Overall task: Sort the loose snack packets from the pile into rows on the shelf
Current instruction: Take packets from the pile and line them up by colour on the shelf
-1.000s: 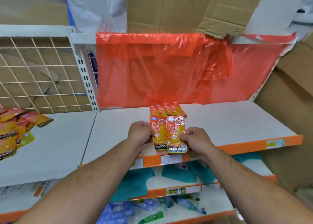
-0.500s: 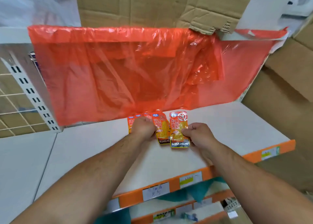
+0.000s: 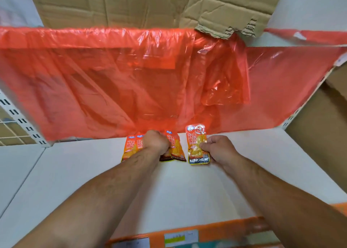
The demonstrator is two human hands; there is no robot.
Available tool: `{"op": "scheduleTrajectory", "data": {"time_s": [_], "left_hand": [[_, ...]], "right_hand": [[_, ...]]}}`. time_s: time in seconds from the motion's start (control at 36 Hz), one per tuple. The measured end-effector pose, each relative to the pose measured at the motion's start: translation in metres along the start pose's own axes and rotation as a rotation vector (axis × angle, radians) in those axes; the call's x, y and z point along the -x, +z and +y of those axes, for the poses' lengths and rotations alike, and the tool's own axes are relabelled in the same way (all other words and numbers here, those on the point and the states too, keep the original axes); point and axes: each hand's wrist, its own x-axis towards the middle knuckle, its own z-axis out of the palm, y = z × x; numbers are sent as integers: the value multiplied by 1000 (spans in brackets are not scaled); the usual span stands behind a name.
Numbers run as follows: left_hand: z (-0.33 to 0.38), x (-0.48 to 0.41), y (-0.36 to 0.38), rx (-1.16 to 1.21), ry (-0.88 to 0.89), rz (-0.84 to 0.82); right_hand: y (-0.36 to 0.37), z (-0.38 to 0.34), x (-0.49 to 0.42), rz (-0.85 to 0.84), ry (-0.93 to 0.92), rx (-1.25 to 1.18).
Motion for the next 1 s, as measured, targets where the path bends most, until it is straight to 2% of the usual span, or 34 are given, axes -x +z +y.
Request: {"op": "scheduleTrajectory", "data": {"time_s": [0.19, 0.36, 0.61, 0.86, 1.0], "left_hand": [[11, 10, 9, -218, 47, 126], [11, 12, 12, -362, 110, 150], [13, 10, 14, -430, 131, 156], [9, 13, 9, -492, 190, 138], [-7, 15, -5, -606, 405, 260]], "right_hand": [[-12, -1, -20, -125, -29, 42], [-15, 1, -25, -192, -64, 97], [-18, 4, -32, -209, -43, 97], [-9, 8, -40, -178, 14, 196], [4, 4, -46, -184, 44, 187]]}}
